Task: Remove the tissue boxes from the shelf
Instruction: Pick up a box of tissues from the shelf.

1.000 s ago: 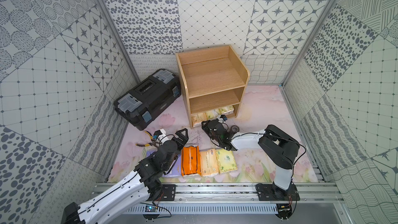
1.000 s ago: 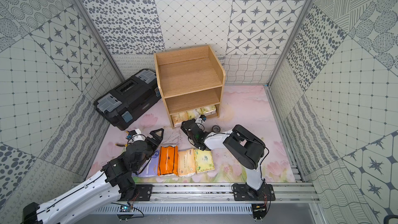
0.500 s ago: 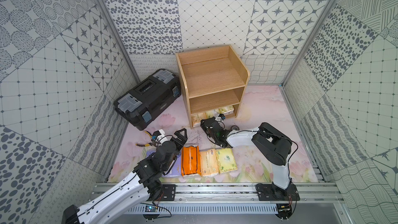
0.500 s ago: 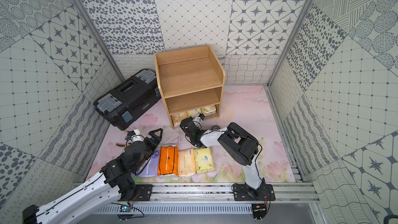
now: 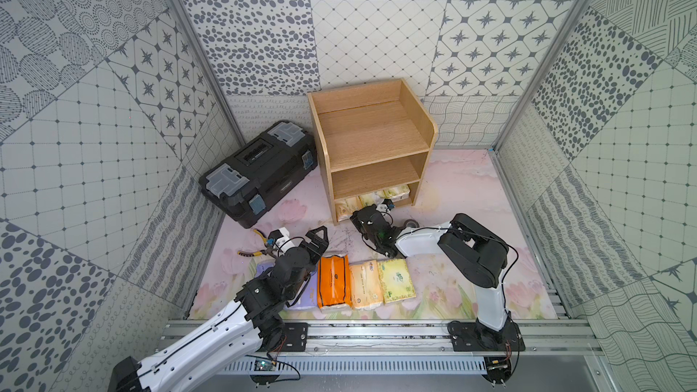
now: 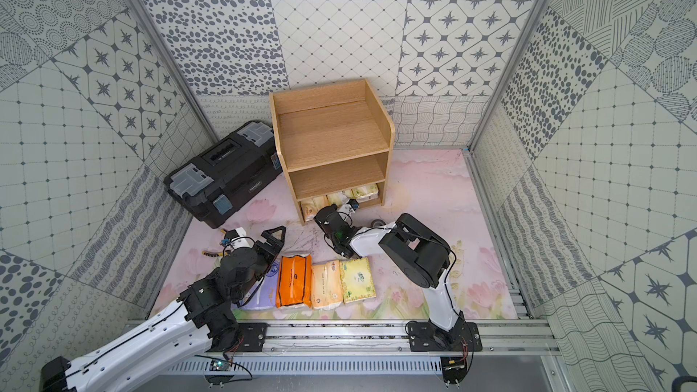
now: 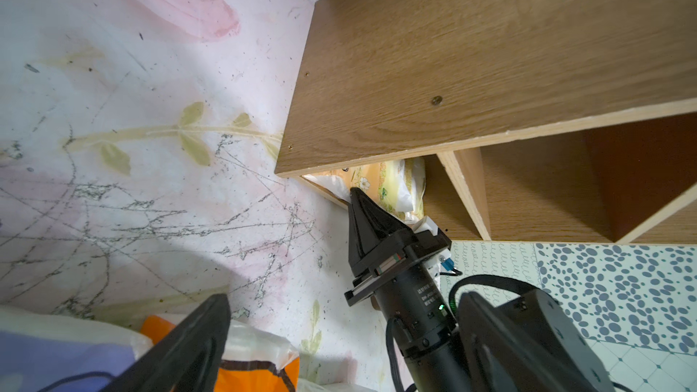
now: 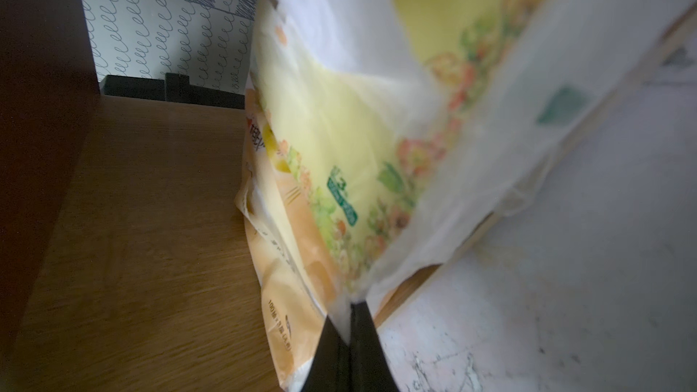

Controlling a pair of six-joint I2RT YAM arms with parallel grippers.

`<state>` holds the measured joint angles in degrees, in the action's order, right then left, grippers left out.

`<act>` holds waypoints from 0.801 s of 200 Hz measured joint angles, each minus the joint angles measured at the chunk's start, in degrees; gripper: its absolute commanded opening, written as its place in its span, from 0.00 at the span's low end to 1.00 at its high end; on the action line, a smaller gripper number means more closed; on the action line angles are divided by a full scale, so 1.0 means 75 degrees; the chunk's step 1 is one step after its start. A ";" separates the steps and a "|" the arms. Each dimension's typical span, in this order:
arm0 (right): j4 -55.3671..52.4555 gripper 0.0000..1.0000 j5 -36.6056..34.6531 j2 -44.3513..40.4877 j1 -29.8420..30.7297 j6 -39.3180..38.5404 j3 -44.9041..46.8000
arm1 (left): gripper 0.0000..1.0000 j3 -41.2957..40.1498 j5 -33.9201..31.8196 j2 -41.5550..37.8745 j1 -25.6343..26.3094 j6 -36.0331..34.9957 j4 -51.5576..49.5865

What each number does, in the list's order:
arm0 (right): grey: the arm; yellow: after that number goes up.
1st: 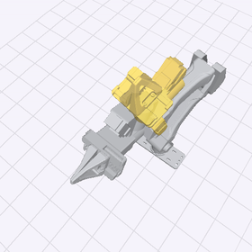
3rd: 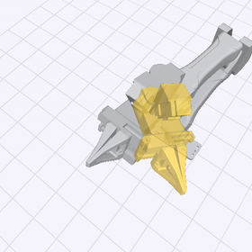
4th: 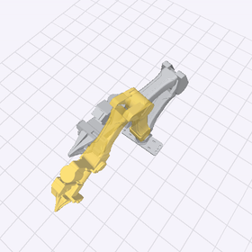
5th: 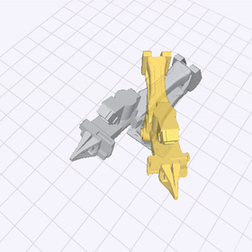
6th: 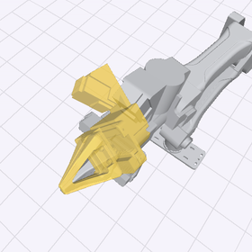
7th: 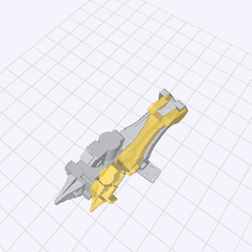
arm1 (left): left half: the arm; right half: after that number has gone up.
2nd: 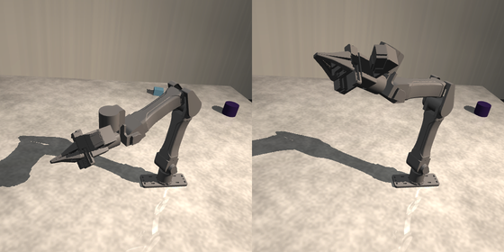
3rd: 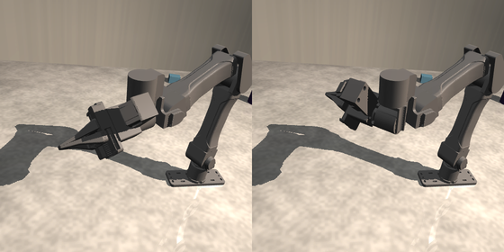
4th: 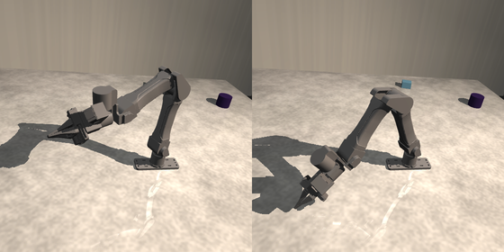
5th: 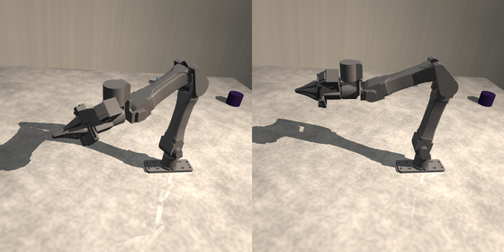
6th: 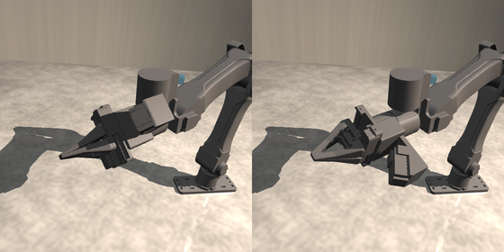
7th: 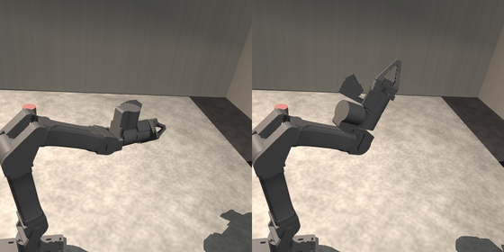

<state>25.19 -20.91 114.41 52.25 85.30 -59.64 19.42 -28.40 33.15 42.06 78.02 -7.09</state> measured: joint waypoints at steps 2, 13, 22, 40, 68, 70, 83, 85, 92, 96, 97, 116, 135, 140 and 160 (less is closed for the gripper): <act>0.0012 0.00 0.0006 -0.0017 0.0000 0.0000 0.0023 | 0.99 -0.0012 0.0017 0.0023 -0.0020 0.0000 0.0020; 0.0047 0.00 0.0050 -0.0119 0.0000 -0.0006 0.0172 | 0.99 -0.0050 0.0117 0.0149 -0.0125 0.0009 0.0119; 0.0047 0.00 0.0087 -0.0248 0.0000 -0.0023 0.0300 | 0.99 -0.0058 0.0207 0.0283 -0.0224 0.0026 0.0224; 0.0076 0.00 0.0187 -0.0484 0.0000 -0.0035 0.0510 | 0.99 -0.0055 0.0402 0.0592 -0.0385 0.0029 0.0484; 0.0274 0.00 0.0358 -0.0810 0.0003 -0.0029 0.0851 | 1.00 -0.0114 0.0673 0.1046 -0.0536 0.0052 0.1058; 0.0283 0.00 0.0370 -0.0831 0.0000 -0.0029 0.0880 | 0.99 -0.0134 0.0694 0.1087 -0.0548 0.0058 0.1128; 0.0347 0.00 0.0446 -0.0956 0.0003 -0.0029 0.1032 | 0.99 -0.0251 0.0790 0.1288 -0.0606 0.0114 0.1489; 0.0356 0.00 0.0455 -0.0968 0.0003 -0.0029 0.1049 | 1.00 -0.0268 0.0801 0.1326 -0.0618 0.0119 0.1550; 0.0393 0.00 0.0498 -0.1029 0.0003 -0.0015 0.1148 | 1.00 -0.0321 0.0860 0.1434 -0.0647 0.0149 0.1716; 0.0399 0.00 0.0519 -0.1070 0.0003 -0.0023 0.1195 | 0.99 -0.0341 0.0895 0.1489 -0.0667 0.0172 0.1801; 0.0405 0.00 0.0525 -0.1084 0.0003 -0.0017 0.1218 | 0.99 -0.0347 0.0906 0.1507 -0.0673 0.0175 0.1830; 0.0458 0.00 0.0597 -0.1300 0.0012 0.0023 0.1501 | 0.99 -0.0423 0.1017 0.1778 -0.0729 0.0265 0.2288; 0.0507 0.00 0.0659 -0.1498 0.0023 0.0061 0.1728 | 0.99 -0.0452 0.1110 0.2028 -0.0761 0.0385 0.2681; 0.0513 0.00 0.0667 -0.1553 0.0023 0.0067 0.1772 | 1.00 -0.0452 0.1128 0.2122 -0.0764 0.0402 0.2804; 0.0548 0.00 0.0697 -0.1769 0.0023 0.0090 0.1935 | 0.99 -0.0455 0.1227 0.2480 -0.0772 0.0525 0.3220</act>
<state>29.30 -15.68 101.14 52.42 85.97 -45.12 16.01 -19.20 51.75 36.27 81.95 17.06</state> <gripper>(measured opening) 0.048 0.994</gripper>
